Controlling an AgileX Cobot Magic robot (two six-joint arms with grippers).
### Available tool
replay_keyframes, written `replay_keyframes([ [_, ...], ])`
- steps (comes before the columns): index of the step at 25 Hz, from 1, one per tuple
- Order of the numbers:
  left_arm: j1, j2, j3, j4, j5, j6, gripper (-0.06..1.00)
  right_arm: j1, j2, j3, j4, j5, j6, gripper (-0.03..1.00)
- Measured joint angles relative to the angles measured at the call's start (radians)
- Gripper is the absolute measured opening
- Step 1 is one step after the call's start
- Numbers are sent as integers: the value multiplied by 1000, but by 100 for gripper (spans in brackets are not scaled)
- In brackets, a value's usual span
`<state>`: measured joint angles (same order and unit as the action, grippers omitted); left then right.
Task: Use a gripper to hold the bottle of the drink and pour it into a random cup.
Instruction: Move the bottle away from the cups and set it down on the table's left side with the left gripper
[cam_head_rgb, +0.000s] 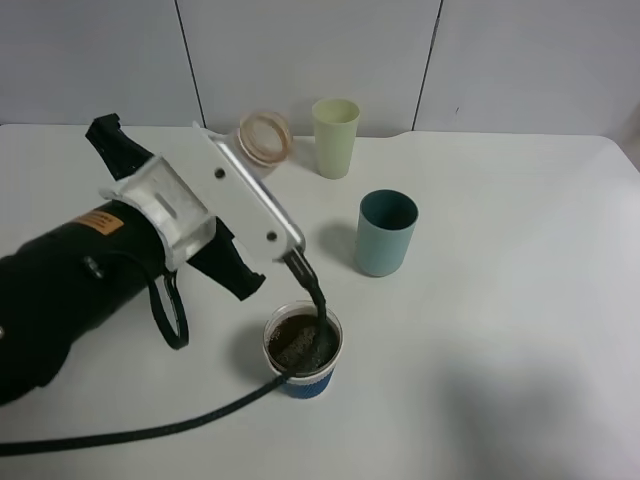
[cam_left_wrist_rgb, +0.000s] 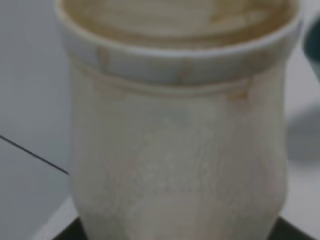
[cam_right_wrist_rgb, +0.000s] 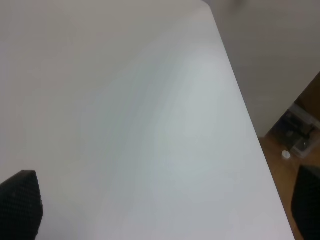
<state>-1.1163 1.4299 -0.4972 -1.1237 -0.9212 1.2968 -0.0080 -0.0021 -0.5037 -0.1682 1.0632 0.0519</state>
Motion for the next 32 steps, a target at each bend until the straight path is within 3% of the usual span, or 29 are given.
replay_keyframes([
  [2,86,-35,0,93,89,-128,32,0,0,0,0,0,0,99],
  [5,225,-82,-1,303,233,-361,32,0,0,0,0,0,0,99],
  [10,474,-127,-1,802,406,-904,32,0,0,0,0,0,0,99],
  [15,718,-130,-1,1350,425,-1417,32,0,0,0,0,0,0,99],
  [18,850,-120,-1,1627,383,-1658,32,0,0,0,0,0,0,99],
  [20,935,-97,-1,1772,324,-1791,32,0,0,0,0,0,0,99],
  [22,1005,-60,-1,1886,255,-1871,32,0,0,0,0,0,0,99],
  [26,1109,50,-2,1978,114,-1910,32,0,0,0,0,0,0,99],
  [29,1142,137,-2,1994,51,-1852,32,0,0,0,0,0,0,99],
  [32,1149,213,-4,1992,24,-1731,32,0,0,0,0,0,0,99],
])
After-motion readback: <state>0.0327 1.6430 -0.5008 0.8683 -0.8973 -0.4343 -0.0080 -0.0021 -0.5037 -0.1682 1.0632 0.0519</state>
